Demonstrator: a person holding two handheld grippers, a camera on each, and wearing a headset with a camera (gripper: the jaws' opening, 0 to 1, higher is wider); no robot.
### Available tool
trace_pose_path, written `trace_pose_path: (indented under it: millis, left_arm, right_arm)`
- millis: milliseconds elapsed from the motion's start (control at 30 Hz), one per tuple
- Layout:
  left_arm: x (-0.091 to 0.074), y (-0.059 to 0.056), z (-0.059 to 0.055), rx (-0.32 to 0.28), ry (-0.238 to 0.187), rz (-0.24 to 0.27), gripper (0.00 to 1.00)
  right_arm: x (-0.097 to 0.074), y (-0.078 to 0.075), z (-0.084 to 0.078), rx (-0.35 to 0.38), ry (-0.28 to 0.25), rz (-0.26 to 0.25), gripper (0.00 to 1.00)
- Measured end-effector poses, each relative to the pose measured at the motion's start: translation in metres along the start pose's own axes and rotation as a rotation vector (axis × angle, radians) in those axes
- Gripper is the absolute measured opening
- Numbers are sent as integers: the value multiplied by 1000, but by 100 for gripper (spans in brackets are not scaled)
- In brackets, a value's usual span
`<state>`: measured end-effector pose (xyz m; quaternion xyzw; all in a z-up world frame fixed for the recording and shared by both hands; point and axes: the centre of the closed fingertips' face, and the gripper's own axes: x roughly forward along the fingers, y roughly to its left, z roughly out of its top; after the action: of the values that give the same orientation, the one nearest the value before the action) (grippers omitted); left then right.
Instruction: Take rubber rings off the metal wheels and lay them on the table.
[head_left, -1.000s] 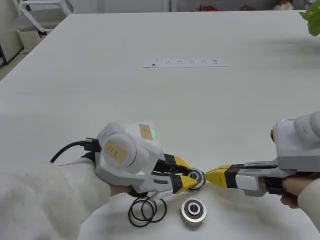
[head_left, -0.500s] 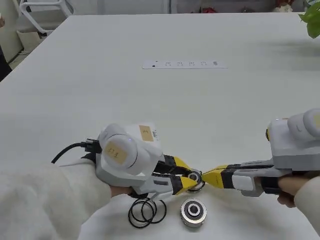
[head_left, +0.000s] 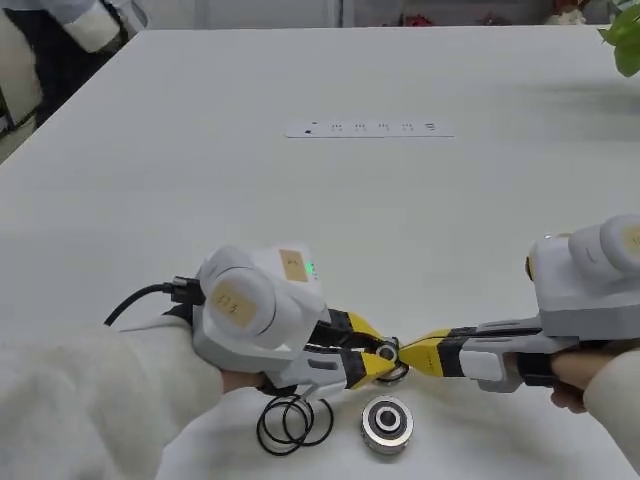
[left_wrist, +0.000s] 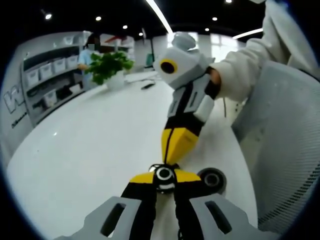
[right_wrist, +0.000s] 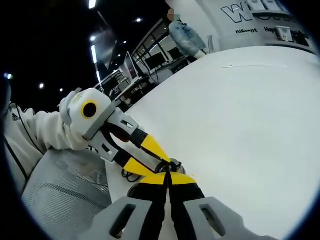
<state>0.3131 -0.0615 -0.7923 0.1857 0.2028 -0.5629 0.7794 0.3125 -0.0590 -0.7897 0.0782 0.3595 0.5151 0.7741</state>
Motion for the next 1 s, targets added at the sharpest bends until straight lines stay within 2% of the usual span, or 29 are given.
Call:
trace_pose_path:
  millis: [100, 167, 267, 367, 500, 667, 800, 900, 1000]
  left_arm:
    - [0, 0, 0, 3, 4, 2, 13]
    - [0, 0, 0, 5, 7, 4, 13]
    - [0, 0, 0, 5, 12, 8, 13]
    - [0, 1, 0, -8, 33, 5, 14]
    - [-3, 0, 0, 11, 60, 2, 15]
    - [-12, 1, 0, 4, 74, -3, 27]
    - [-24, 3, 5, 15, 75, 10, 32]
    - [-36, 4, 13, 26, 65, 14, 42]
    - [-51, 8, 25, 35, 38, 30, 45]
  right_arm:
    - [1, 5, 4, 8, -19, 23, 0]
    - [2, 1, 5, -23, -8, -4, 0]
    - [2, 1, 4, -14, -9, 2, 0]
    - [0, -2, 4, -17, -10, -6, 0]
    - [-2, -3, 5, -12, -12, -11, 0]
    - [-3, -3, 5, -13, -12, -12, 0]
    - [-4, -1, 8, -14, -17, -9, 0]
    - [-5, 0, 9, -20, -18, -7, 0]
    - [-6, 2, 11, -25, -18, -5, 0]
